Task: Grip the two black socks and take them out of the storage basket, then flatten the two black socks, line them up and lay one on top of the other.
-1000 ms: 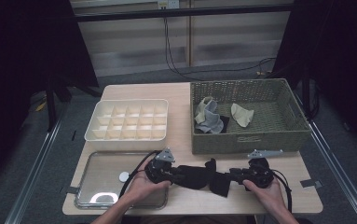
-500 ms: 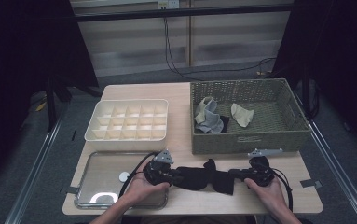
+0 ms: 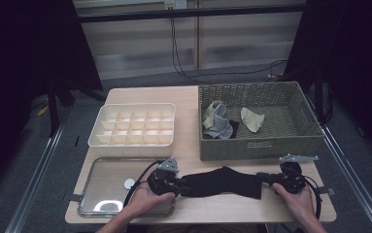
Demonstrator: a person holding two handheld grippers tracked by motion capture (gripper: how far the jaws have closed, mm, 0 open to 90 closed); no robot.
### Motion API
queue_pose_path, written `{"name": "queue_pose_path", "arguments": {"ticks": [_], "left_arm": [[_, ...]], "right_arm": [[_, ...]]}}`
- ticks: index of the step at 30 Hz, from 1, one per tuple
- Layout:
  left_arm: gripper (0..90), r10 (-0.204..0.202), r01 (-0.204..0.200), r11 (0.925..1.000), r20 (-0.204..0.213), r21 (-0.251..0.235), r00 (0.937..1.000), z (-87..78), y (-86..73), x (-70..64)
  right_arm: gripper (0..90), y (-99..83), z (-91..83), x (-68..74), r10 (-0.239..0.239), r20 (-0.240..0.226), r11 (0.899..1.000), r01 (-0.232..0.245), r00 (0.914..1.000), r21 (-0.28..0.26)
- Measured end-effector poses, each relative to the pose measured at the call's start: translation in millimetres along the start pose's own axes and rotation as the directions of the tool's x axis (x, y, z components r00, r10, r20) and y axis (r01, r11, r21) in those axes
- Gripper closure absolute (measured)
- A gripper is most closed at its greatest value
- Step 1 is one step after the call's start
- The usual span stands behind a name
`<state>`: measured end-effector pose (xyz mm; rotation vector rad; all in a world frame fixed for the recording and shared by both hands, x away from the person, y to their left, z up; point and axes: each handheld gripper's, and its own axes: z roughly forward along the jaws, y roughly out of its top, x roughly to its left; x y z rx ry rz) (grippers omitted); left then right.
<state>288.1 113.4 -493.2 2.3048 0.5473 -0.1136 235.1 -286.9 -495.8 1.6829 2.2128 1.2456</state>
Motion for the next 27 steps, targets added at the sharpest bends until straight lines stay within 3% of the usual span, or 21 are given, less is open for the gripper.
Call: {"name": "queue_pose_path", "arguments": {"ticks": [3,4,6,7,10,12,14,17,21,27], "left_arm": [[64.8,0.005,-0.004,0.9999,-0.015,0.017,0.9999,-2.0,-1.6,-4.2],[64.7,-0.004,0.004,1.0000,0.007,-0.003,1.0000,-0.8,-2.3,-5.1],[63.4,0.001,-0.001,1.0000,0.010,-0.004,0.9999,-0.5,-2.5,-5.2],[62.8,0.010,-0.009,0.9997,-0.012,0.021,0.9999,-1.8,-1.4,-6.2],[62.3,0.010,-0.011,0.9998,0.012,0.015,0.9999,-1.4,-1.2,-5.5],[62.0,0.001,-0.001,1.0000,0.021,-0.002,0.9998,-0.3,-1.1,-6.0],[60.6,0.007,-0.007,0.9999,0.020,0.011,0.9998,-1.0,0.1,-5.8],[57.0,-0.004,0.004,1.0000,0.015,-0.004,0.9999,-1.0,2.7,-7.1],[53.9,-0.003,0.003,0.9994,0.001,-0.033,1.0000,-1.4,7.9,-11.2],[53.9,0.016,-0.015,0.9983,0.018,-0.056,0.9997,2.1,22.8,-15.5]], "right_arm": [[85.3,-1.0,-0.5,0.7,-0.005,-0.001,1.000,0.005,1.0000,0.002],[85.0,-1.4,-0.9,1.1,-0.011,0.000,1.000,0.011,0.9999,0.000],[82.4,-1.3,-1.9,1.7,-0.026,-0.005,1.000,0.026,0.9996,-0.013],[77.0,-0.6,-2.8,2.9,-0.032,-0.003,0.999,0.031,0.9995,-0.027],[59.0,2.9,-3.4,5.5,-0.037,-0.015,0.998,0.036,0.9992,-0.058],[54.2,6.9,-1.9,8.4,-0.053,-0.017,0.997,0.051,0.9985,-0.062],[49.6,11.8,0.9,12.4,-0.065,-0.034,0.996,0.063,0.9973,-0.068],[45.1,18.3,12.1,22.2,-0.091,-0.046,0.995,0.090,0.9948,-0.038],[46.8,28.9,27.3,38.0,-0.130,-0.084,0.991,0.129,0.9879,-0.020],[53.8,44.3,50.7,54.6,-0.193,-0.113,0.980,0.197,0.9746,0.022]]}}
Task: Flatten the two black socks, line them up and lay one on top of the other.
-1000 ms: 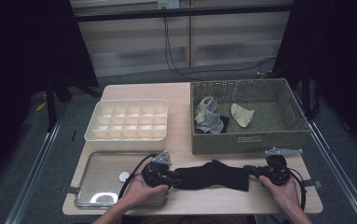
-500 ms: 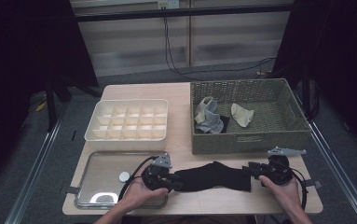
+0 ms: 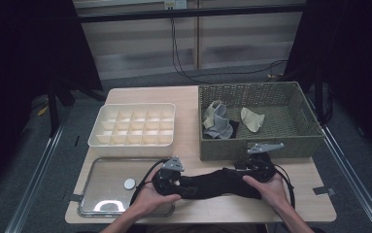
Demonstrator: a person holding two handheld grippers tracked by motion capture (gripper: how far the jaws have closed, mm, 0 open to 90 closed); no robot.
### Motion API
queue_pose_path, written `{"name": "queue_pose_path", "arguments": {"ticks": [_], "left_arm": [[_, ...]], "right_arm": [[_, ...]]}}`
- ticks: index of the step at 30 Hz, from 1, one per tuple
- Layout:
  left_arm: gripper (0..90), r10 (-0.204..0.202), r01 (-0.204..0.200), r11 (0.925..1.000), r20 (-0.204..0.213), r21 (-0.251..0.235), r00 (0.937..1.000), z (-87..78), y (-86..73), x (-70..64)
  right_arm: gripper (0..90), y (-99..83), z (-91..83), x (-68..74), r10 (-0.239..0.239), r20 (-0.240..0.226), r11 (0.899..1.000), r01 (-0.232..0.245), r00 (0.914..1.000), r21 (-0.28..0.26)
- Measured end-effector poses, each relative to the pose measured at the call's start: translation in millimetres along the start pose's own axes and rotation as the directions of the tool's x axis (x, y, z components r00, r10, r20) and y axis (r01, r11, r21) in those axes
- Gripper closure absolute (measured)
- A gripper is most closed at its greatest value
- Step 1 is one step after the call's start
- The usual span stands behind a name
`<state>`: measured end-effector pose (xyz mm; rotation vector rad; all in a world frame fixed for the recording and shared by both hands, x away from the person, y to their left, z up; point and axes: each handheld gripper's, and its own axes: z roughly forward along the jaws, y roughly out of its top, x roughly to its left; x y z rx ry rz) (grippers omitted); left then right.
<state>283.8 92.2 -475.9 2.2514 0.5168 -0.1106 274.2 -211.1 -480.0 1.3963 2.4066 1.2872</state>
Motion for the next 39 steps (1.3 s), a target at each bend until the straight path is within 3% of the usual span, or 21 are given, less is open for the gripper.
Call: {"name": "queue_pose_path", "arguments": {"ticks": [2,4,6,11,15,18,19,20,23,25,28,29,33,38,39], "left_arm": [[59.6,0.018,-0.018,0.9998,0.009,-0.009,0.9998,4.1,6.0,-1.3],[67.1,0.003,-0.003,0.9998,0.041,-0.019,0.9991,10.1,9.2,-1.5],[72.3,0.013,-0.013,0.9999,0.038,0.001,0.9992,17.8,9.0,-3.5],[71.0,0.006,-0.008,0.9986,0.030,0.052,0.9995,28.3,1.4,-0.8],[69.9,0.009,-0.010,0.9988,0.026,0.048,0.9996,29.7,-0.3,0.6],[69.9,-0.001,0.000,0.9990,0.014,0.045,0.9999,29.9,-0.4,0.5],[69.9,0.002,-0.002,0.9991,0.002,0.043,1.0000,30.1,-0.5,0.2],[69.9,0.001,-0.001,0.9995,-0.001,0.033,1.0000,30.9,-0.5,-0.9],[68.9,-0.001,0.001,0.9991,-0.007,0.043,1.0000,30.6,0.1,-2.0],[68.6,0.014,-0.013,0.9990,-0.022,0.042,0.9997,31.2,0.9,-2.7],[68.2,0.000,0.000,0.9997,0.014,0.023,0.9999,31.9,4.3,-3.8],[68.4,0.005,-0.005,0.9998,-0.003,0.019,1.0000,32.1,6.2,-6.1],[71.7,0.031,-0.031,0.9994,0.054,0.011,0.9981,36.4,11.7,-12.7],[73.7,0.014,-0.011,0.9998,0.124,-0.019,0.9922,48.1,20.2,-17.6],[74.0,0.011,-0.010,0.9999,0.136,-0.008,0.9907,50.6,21.5,-17.8]], "right_arm": [[57.2,3.7,7.5,-0.1,-0.011,0.009,1.000,0.010,0.9999,0.016],[59.8,6.4,12.9,-2.1,-0.003,0.006,1.000,0.003,1.0000,0.020],[61.7,8.1,17.0,-3.2,-0.006,0.003,1.000,0.006,1.0000,0.028],[62.2,6.1,26.8,-5.3,-0.003,-0.007,0.999,0.003,1.0000,0.052],[63.2,5.2,28.5,-7.7,0.004,0.000,0.999,-0.004,1.0000,0.050],[68.8,4.1,30.3,-9.1,0.014,-0.007,0.998,-0.014,0.9999,0.058],[75.2,2.9,32.5,-9.5,0.018,-0.021,0.997,-0.017,0.9996,0.073],[75.2,2.9,32.5,-9.5,0.018,-0.021,0.997,-0.017,0.9996,0.073],[86.1,2.1,32.0,-9.0,0.015,-0.041,0.998,-0.013,0.9991,0.069],[86.7,2.5,30.6,-8.7,0.021,-0.039,0.998,-0.019,0.9990,0.065],[87.2,4.9,24.8,-9.7,0.032,-0.066,0.999,-0.031,0.9973,0.017],[87.3,5.5,23.4,-9.5,0.035,-0.072,0.999,-0.035,0.9968,0.009],[87.4,5.9,21.5,-7.9,0.028,-0.073,1.000,-0.028,0.9970,0.001],[87.4,7.0,20.3,-6.0,0.026,-0.075,1.000,-0.027,0.9968,-0.011],[87.4,7.6,19.7,-5.1,0.024,-0.072,1.000,-0.025,0.9971,-0.011]]}}
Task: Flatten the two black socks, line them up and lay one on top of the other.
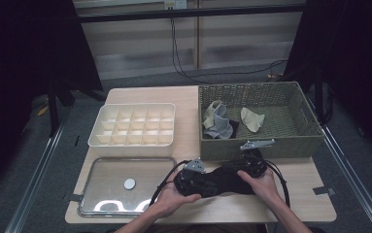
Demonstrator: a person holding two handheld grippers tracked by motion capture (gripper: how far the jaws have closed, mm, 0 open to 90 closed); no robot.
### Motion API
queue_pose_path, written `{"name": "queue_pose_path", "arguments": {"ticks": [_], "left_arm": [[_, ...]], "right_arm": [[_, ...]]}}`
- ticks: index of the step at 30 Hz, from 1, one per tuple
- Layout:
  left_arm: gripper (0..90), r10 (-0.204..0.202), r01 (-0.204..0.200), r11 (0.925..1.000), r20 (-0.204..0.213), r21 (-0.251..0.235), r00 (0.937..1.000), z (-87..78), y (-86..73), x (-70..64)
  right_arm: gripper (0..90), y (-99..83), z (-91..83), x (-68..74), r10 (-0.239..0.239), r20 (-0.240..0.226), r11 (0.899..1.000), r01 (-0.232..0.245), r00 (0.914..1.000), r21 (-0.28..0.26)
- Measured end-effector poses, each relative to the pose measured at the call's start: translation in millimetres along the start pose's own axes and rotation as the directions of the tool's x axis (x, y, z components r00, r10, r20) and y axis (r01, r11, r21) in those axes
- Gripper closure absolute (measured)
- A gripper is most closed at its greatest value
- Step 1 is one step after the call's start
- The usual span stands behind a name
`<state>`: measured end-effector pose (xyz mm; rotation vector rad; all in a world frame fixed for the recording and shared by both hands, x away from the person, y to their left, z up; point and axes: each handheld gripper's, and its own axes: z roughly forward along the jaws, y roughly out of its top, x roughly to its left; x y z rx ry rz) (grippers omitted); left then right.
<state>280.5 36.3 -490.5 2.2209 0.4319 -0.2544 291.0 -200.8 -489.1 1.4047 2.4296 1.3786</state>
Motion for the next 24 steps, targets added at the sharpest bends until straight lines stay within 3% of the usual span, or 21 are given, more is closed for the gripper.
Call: {"name": "queue_pose_path", "arguments": {"ticks": [2,8,15,18,24], "left_arm": [[74.5,0.004,-0.004,0.9999,0.021,0.010,0.9998,6.7,1.1,-0.3],[76.0,0.000,0.000,0.9993,0.009,0.037,1.0000,23.1,3.4,0.0],[77.4,-0.015,0.015,0.9996,-0.025,0.022,0.9996,21.9,4.6,5.5],[77.4,0.009,-0.007,0.9993,-0.051,0.035,0.9987,20.5,5.5,5.3],[77.4,0.018,-0.017,0.9998,-0.076,0.011,0.9969,21.3,4.7,5.5]], "right_arm": [[87.4,1.0,-0.7,0.7,-0.005,-0.001,1.000,0.005,1.0000,-0.010],[87.4,2.7,0.2,2.6,-0.008,-0.011,1.000,0.007,0.9999,-0.015],[87.4,6.3,-9.0,16.1,-0.029,-0.038,0.998,0.027,0.9988,-0.055],[87.3,4.8,-13.9,23.3,-0.036,-0.055,0.997,0.032,0.9978,-0.066],[87.2,-0.9,-21.5,31.0,-0.039,-0.086,0.996,0.032,0.9956,-0.083]]}}
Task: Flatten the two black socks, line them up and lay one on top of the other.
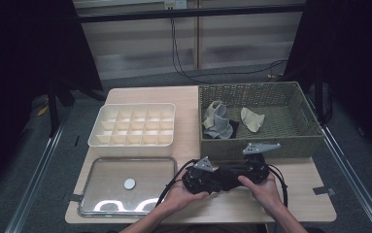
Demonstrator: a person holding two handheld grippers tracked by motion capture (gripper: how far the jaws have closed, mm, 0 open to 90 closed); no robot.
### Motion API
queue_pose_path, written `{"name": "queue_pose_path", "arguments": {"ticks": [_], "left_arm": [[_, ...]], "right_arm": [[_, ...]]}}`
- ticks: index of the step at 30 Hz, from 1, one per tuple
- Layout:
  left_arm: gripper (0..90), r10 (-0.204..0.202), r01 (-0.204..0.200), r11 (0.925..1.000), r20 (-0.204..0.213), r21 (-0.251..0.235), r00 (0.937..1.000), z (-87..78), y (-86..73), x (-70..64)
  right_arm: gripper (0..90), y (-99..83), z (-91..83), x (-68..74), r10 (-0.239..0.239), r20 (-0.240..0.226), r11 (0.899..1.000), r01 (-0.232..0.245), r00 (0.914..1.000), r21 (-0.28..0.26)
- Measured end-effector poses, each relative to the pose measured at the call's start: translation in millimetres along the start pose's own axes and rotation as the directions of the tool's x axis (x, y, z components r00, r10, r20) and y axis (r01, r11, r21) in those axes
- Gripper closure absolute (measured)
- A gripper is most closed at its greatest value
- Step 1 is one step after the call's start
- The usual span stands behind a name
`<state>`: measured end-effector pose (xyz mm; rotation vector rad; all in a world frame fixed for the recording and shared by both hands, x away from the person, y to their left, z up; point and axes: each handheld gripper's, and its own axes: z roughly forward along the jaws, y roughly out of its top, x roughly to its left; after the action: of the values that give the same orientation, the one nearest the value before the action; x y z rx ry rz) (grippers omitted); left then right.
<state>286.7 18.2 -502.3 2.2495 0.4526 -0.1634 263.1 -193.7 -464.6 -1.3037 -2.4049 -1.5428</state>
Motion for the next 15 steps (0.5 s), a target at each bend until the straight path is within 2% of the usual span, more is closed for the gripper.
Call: {"name": "queue_pose_path", "arguments": {"ticks": [2,7,9,15], "left_arm": [[77.4,0.006,-0.006,1.0000,-0.015,0.001,0.9999,-0.3,0.0,-0.2],[77.4,0.007,-0.007,1.0000,-0.023,-0.007,0.9997,-0.6,-0.7,0.4],[77.3,0.013,-0.013,0.9999,-0.026,0.008,0.9996,-1.9,-0.5,0.8],[76.8,0.017,-0.017,0.9999,-0.038,0.002,0.9991,-3.9,-2.5,0.1]], "right_arm": [[87.2,-3.0,-1.3,1.8,0.008,-0.010,1.000,-0.008,0.9999,0.002],[87.1,-12.2,-5.7,8.5,0.007,-0.021,1.000,-0.007,0.9998,0.012],[87.0,-17.6,-7.4,10.7,0.011,-0.025,1.000,-0.010,0.9996,0.018],[86.9,-34.1,-8.3,14.7,0.033,0.001,0.998,-0.033,0.9995,0.058]]}}
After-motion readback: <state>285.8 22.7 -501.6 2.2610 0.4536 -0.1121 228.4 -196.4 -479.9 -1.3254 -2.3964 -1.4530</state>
